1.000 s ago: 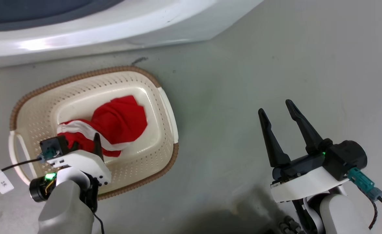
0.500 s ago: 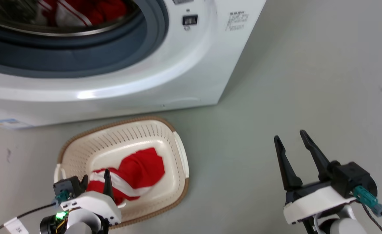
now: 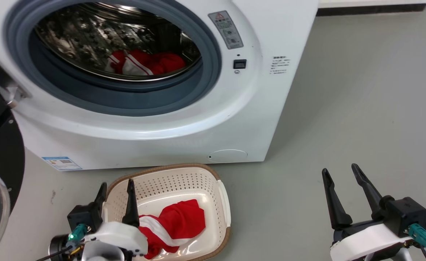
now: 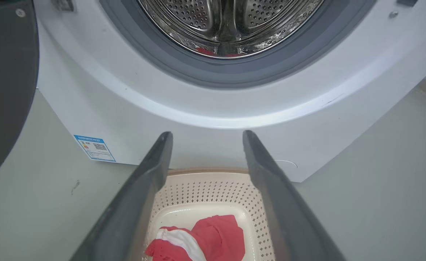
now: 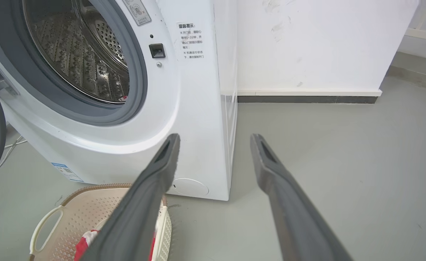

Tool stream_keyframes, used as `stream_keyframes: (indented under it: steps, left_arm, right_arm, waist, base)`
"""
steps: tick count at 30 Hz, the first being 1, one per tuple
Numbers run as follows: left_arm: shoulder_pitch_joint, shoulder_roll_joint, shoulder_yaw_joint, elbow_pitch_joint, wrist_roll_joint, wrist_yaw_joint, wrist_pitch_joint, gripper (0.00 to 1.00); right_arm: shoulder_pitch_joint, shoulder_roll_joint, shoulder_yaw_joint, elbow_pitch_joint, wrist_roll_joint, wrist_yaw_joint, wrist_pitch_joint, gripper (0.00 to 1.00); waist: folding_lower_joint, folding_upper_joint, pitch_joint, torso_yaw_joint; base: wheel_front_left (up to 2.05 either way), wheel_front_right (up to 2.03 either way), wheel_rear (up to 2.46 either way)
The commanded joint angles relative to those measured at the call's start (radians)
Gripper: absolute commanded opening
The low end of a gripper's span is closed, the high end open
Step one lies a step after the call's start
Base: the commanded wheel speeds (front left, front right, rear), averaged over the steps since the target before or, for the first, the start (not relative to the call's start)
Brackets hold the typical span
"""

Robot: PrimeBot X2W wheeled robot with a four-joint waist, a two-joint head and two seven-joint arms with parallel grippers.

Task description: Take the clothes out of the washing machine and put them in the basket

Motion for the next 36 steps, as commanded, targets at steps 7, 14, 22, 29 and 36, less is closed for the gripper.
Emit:
stream_keyframes:
  steps: [7,14,22,29,36]
  left_arm:
    - [-0.058,0.0,-0.018,-0.115,0.041,0.023,-0.003,1.0]
    - [-0.204,0.014,-0.003,-0.068,0.068,0.011,-0.003,1.0]
    - [-0.415,0.068,-0.01,0.09,0.092,-0.021,-0.003,1.0]
    - [-0.617,0.133,-0.022,0.275,0.097,-0.049,0.01,1.0]
    - [-0.793,0.202,-0.032,0.429,0.103,-0.067,0.058,1.0]
  right_arm:
    - [0.015,0.001,0.007,-0.028,0.004,0.0,0.012,1.0]
    - [0.004,0.001,0.006,-0.039,0.016,0.0,0.002,1.0]
    - [-0.024,0.001,0.03,-0.033,0.025,0.0,-0.013,1.0]
    - [-0.053,0.001,0.052,-0.017,0.034,0.0,-0.032,1.0]
    - [-0.081,0.001,0.075,0.0,0.049,0.0,-0.058,1.0]
  waist:
    - [0.0004,0.0,0.009,0.009]
    - [0.0004,0.0,0.066,-0.003]
    - [0.0004,0.0,0.151,-0.029]
    - [0.0004,0.0,0.23,-0.064]
    - [0.0004,0.0,0.313,-0.117]
  base:
    - [0.0,0.0,0.0]
    - [0.0,0.0,0.0]
    - [0.0,0.0,0.0]
    - [0.0,0.0,0.0]
    - [0.0,0.0,0.0]
